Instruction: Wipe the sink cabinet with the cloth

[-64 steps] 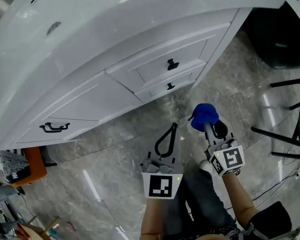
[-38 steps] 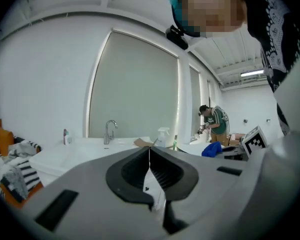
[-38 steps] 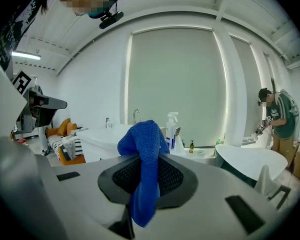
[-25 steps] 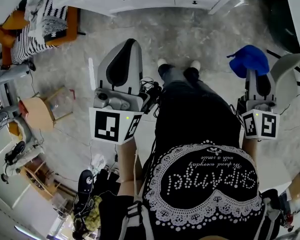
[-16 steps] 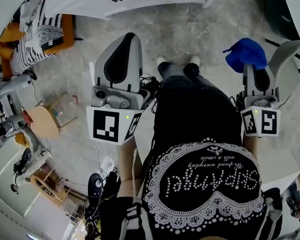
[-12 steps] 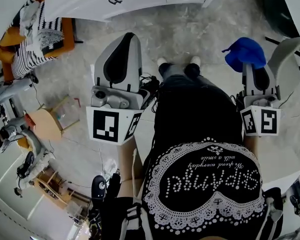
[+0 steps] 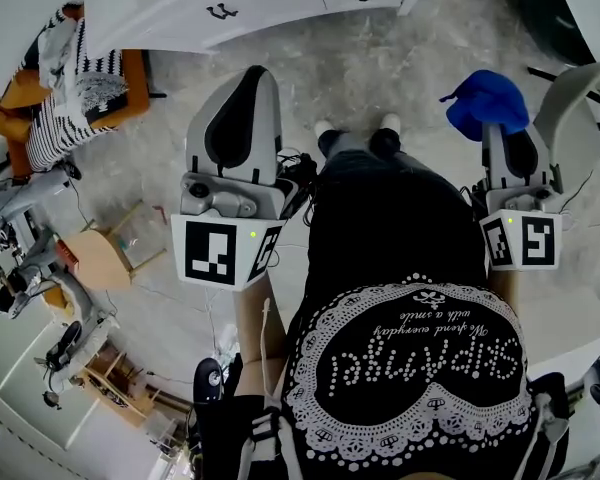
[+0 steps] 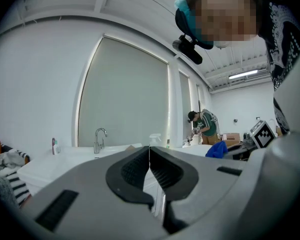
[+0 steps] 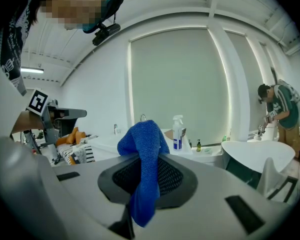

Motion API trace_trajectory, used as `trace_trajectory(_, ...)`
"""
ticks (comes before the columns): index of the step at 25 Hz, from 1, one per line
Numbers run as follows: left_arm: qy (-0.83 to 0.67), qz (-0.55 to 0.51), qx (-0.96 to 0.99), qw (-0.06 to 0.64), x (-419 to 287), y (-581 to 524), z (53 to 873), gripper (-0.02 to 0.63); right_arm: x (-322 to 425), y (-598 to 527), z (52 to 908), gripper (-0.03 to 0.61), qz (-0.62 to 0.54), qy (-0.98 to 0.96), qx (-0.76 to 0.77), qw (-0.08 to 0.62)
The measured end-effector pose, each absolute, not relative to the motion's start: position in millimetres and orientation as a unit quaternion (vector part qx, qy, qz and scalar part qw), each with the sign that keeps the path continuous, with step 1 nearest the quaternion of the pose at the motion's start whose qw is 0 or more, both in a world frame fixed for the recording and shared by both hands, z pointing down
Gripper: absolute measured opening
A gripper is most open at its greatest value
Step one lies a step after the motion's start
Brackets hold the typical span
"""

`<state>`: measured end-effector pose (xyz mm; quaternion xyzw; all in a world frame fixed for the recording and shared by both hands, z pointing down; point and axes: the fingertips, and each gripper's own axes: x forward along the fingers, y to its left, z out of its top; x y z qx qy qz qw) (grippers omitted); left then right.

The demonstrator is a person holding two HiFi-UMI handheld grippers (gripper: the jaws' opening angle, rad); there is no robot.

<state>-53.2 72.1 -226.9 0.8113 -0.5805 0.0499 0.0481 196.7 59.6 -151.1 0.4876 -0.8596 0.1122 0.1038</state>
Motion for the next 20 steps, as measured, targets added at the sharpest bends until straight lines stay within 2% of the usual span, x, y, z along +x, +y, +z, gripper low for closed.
trace_trajectory(20,-0.593,0.055,0.803,0.036,-20,77,-221,0.006,217,64,-150,0.06,0.097,-0.879,0.459,0.092)
